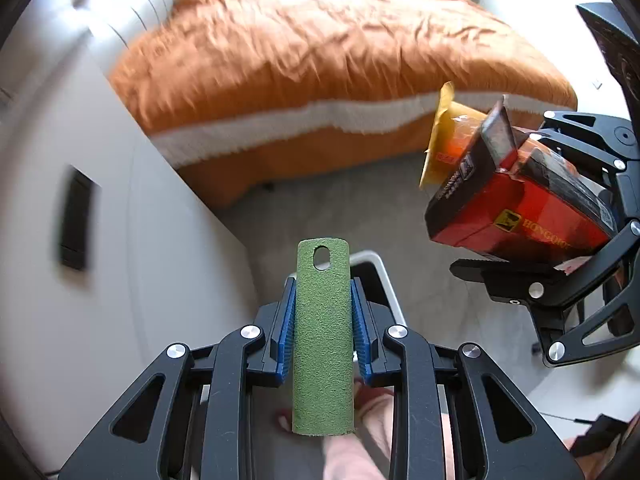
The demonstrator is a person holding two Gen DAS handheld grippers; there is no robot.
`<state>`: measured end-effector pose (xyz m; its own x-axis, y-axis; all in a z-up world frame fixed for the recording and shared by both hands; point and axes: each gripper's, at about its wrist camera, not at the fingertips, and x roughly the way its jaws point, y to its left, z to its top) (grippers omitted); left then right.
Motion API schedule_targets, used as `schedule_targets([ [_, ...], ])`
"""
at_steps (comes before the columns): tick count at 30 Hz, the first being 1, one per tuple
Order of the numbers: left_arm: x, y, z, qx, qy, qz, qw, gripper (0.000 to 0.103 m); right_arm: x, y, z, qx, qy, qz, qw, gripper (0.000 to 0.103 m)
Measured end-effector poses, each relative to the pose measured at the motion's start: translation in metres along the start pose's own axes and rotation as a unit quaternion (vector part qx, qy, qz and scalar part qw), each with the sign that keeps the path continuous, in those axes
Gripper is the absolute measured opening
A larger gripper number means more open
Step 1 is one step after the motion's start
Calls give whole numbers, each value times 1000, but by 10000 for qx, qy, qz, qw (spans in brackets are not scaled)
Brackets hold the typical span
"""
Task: Collect trash
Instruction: 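Carry the green tube and red items over the white bin and open both tools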
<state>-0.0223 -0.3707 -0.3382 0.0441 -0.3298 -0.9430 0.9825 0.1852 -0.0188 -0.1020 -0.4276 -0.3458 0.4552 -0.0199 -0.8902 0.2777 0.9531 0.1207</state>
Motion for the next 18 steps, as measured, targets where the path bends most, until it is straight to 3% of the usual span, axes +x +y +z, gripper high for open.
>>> schedule_targets([
  [6, 94, 7, -28, -422, 563, -317, 9970, 25, 76, -2, -30, -28, 402, -41, 9992, 74],
  [9, 140, 8, -43, -484, 795, -407, 9948, 25, 122, 4, -46, -295, 657, -217, 9972, 74],
  [15, 220, 11, -63, -571, 1108, -504, 9909, 26, 207, 10, -77, -738, 935, -166, 9927, 74],
  [17, 250, 8, -74, -400, 1346, -617, 9882, 44, 229, 13, -86, -973, 969, -166, 9904, 79],
  [18, 267, 5, -80, -233, 1497, -577, 9868, 87, 242, 15, -92, -1139, 1061, -137, 9877, 91],
])
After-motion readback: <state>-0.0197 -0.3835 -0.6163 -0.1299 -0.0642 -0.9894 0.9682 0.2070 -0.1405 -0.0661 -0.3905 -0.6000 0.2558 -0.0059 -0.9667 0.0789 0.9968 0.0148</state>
